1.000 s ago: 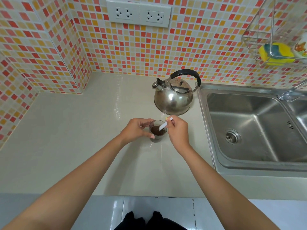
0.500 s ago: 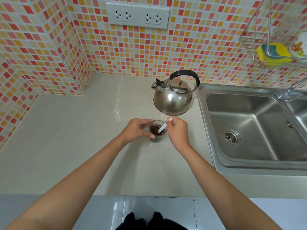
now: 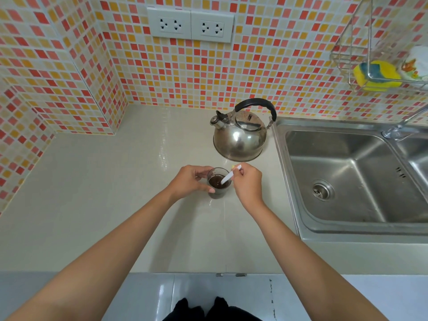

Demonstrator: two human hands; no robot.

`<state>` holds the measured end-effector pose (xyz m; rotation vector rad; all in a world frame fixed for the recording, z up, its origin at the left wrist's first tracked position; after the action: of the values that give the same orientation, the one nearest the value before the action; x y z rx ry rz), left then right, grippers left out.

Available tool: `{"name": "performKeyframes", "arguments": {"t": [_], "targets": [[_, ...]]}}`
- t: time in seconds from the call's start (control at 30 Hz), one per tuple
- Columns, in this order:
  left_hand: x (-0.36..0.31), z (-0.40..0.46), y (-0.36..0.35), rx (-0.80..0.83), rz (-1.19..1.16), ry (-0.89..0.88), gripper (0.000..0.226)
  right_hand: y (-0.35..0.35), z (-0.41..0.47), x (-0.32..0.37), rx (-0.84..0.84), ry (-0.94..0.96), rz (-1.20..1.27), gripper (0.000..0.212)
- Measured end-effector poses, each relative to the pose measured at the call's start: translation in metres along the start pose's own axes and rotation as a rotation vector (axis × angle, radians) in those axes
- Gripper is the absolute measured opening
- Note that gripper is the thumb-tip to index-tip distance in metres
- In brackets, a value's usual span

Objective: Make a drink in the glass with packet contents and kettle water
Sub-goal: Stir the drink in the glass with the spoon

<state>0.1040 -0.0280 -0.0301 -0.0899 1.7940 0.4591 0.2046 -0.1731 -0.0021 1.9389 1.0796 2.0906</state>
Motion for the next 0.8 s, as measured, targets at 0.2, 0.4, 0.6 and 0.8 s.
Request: {"name": "performKeyframes", "arguments": {"t": [0.2, 0.4, 0.6, 0.8], "targets": [[-0.001, -0.001, 0.000, -0.005, -0.006, 0.001, 0.063, 0.002, 0.000, 0.000, -0.002, -0.015, 0.023, 0.033], [-0.002, -0.001, 0.000, -0.002, 0.026, 0.013, 0.060, 0.002, 0.002, 0.001, 0.010, 0.005, -0.002, 0.022], [0.000, 0.001, 0.000, 0.001, 0.021, 0.009, 0.062, 0.004, 0.000, 0.004, 0.018, 0.085, -0.075, 0.021], [0.002, 0.002, 0.000, 0.007, 0.019, -0.003, 0.061, -0.002, -0.002, 0.010, 0.063, 0.100, -0.034, 0.027]]}}
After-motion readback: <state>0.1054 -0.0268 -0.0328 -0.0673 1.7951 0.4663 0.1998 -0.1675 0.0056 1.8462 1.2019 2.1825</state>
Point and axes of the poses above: each hand's wrist, its own z-axis towards the middle knuckle, its own y-axis out of the back of the hand, x = y × z, the point moved 3 cm from there along z, towards the middle knuckle, and after that the axes turned 4 degrees about -z, right-handed, at the moved point
